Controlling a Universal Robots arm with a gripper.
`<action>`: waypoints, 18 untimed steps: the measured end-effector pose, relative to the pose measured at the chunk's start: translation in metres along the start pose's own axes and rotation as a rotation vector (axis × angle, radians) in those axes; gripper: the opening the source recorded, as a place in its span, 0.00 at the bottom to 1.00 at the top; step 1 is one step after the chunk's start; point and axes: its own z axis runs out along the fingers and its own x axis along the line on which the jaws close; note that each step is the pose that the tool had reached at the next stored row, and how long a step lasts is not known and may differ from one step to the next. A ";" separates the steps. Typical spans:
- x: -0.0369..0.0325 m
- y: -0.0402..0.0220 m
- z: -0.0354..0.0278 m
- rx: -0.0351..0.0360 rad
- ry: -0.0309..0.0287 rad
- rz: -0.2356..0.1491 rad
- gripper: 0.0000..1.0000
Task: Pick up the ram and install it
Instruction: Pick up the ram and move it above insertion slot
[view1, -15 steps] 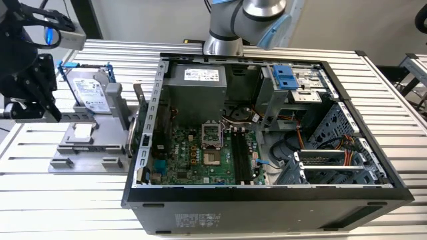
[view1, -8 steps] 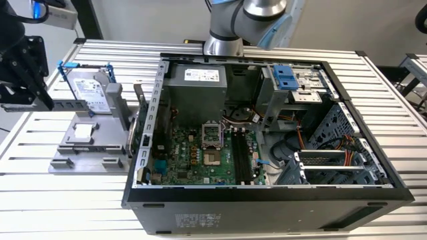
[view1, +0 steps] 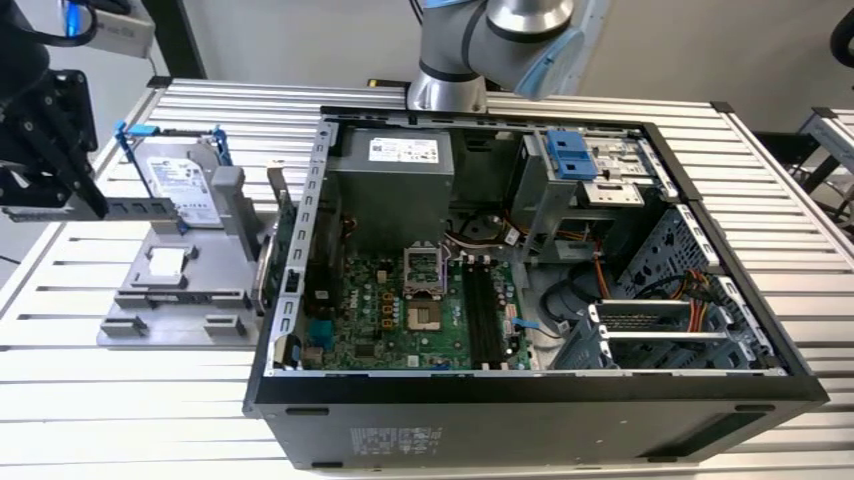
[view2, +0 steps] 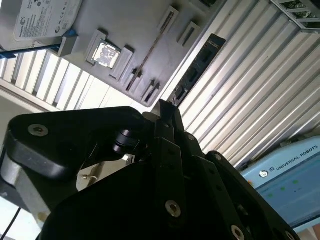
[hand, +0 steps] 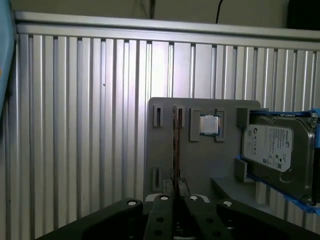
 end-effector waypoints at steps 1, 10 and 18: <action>-0.0003 0.0000 -0.0030 -0.0001 0.0001 0.000 0.00; -0.0035 0.0003 -0.0415 0.0002 -0.0001 0.000 0.00; -0.0036 -0.0120 -0.0435 -0.0007 -0.0001 0.000 0.00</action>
